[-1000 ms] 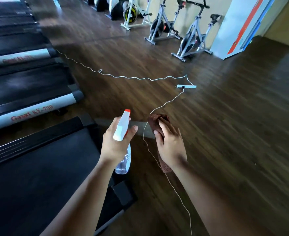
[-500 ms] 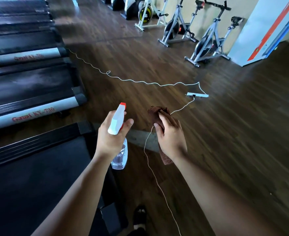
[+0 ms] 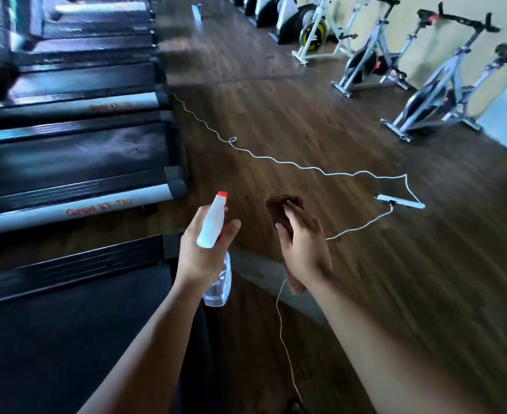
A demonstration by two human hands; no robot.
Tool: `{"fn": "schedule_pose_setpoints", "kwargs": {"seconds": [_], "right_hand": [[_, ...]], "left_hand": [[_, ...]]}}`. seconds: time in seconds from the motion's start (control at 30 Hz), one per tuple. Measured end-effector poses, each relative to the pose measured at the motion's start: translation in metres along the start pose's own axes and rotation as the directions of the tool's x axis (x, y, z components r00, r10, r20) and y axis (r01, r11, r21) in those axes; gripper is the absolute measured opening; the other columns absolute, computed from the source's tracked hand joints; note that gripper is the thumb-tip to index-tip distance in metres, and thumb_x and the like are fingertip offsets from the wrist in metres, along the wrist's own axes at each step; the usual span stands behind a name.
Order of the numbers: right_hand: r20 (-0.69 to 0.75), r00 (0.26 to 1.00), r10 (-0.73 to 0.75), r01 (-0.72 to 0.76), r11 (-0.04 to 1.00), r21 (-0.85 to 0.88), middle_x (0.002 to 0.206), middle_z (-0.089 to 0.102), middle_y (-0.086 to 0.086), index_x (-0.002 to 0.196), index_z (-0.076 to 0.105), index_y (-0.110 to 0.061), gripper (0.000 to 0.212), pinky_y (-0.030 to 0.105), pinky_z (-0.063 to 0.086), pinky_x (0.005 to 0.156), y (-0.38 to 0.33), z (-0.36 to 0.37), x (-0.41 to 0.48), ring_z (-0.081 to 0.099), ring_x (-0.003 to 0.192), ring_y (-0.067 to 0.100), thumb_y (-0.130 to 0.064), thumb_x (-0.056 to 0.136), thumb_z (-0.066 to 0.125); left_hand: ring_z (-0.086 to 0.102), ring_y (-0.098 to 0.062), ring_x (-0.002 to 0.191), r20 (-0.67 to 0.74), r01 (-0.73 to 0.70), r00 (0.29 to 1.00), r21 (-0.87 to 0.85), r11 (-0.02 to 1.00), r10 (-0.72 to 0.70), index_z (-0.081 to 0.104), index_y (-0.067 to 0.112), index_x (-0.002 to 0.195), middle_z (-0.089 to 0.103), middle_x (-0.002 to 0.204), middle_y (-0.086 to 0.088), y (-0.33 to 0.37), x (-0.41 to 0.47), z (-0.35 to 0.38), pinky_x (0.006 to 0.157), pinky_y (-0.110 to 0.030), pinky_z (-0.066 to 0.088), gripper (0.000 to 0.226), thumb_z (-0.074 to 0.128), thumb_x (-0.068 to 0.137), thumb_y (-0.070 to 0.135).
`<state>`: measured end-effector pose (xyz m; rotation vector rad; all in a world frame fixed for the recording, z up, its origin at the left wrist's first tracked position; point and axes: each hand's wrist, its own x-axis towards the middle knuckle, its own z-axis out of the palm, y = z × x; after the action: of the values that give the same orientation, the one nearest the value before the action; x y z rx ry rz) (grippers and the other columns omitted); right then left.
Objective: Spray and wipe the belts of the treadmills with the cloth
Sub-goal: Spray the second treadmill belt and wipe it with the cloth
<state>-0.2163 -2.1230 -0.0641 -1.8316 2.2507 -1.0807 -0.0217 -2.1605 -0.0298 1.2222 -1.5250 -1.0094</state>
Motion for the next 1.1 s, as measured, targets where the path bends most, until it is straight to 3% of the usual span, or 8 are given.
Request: {"fn": "schedule_pose_setpoints", "kwargs": {"seconds": [0.2,0.37,0.57,0.73,0.93,1.1], "right_hand": [[0.150,0.982,-0.111,0.101,0.992,0.076,0.147,0.050,-0.004,0.145,0.049,-0.018,0.046,0.026,0.032,0.104,0.018,0.042,0.074,0.044,0.130,0.020,-0.029,0.100,0.051],[0.214,0.948,-0.236,0.199,0.963,0.181,0.143,0.054,0.003,0.141,0.052,-0.013,0.045,0.027,0.029,0.109,0.037,0.078,0.142,0.049,0.125,0.025,-0.030,0.100,0.046],[0.243,0.878,-0.411,0.337,0.894,0.296,0.138,0.058,0.006,0.137,0.055,-0.011,0.048,0.041,0.040,0.105,0.057,0.097,0.227,0.053,0.118,0.030,-0.034,0.098,0.040],[0.248,0.849,-0.466,0.370,0.861,0.349,0.135,0.060,0.008,0.134,0.058,-0.010,0.047,0.037,0.037,0.104,0.060,0.116,0.275,0.054,0.117,0.031,-0.033,0.096,0.041],[0.245,0.826,-0.508,0.392,0.829,0.399,0.134,0.061,0.009,0.133,0.059,-0.008,0.046,0.036,0.036,0.108,0.056,0.146,0.320,0.054,0.119,0.031,-0.029,0.095,0.044],[0.266,0.799,-0.540,0.420,0.817,0.395,0.137,0.059,0.009,0.134,0.058,-0.008,0.046,0.033,0.033,0.108,0.053,0.170,0.371,0.053,0.121,0.030,-0.029,0.096,0.046]], "left_hand": [[0.065,-0.008,0.084,-0.134,0.001,0.991,0.000,1.000,-0.001,0.064,0.027,0.104,0.067,0.091,0.016,-0.007,0.055,0.015,0.076,-0.031,0.054,0.021,0.077,0.088,0.033],[0.066,-0.008,0.089,-0.281,0.039,0.959,0.029,0.999,-0.030,0.065,0.029,0.102,0.069,0.095,0.013,-0.004,0.104,0.043,0.079,-0.024,0.051,0.018,0.076,0.089,0.031],[0.065,-0.010,0.081,-0.432,0.090,0.898,-0.005,0.996,-0.084,0.065,0.029,0.103,0.070,0.091,0.008,-0.002,0.156,0.074,0.075,-0.033,0.052,0.019,0.077,0.088,0.031],[0.067,-0.019,0.079,-0.506,0.083,0.858,-0.040,0.996,-0.092,0.065,0.034,0.101,0.072,0.089,0.001,0.000,0.190,0.083,0.073,-0.042,0.052,0.020,0.078,0.086,0.033],[0.058,-0.010,0.071,-0.543,0.114,0.834,-0.003,0.994,-0.097,0.065,0.031,0.097,0.065,0.078,0.008,-0.005,0.236,0.085,0.068,-0.030,0.048,0.017,0.078,0.087,0.027],[0.060,-0.009,0.075,-0.572,0.112,0.816,0.009,0.994,-0.087,0.065,0.027,0.096,0.067,0.081,0.005,-0.022,0.292,0.081,0.071,-0.030,0.049,0.016,0.078,0.087,0.026]]}}
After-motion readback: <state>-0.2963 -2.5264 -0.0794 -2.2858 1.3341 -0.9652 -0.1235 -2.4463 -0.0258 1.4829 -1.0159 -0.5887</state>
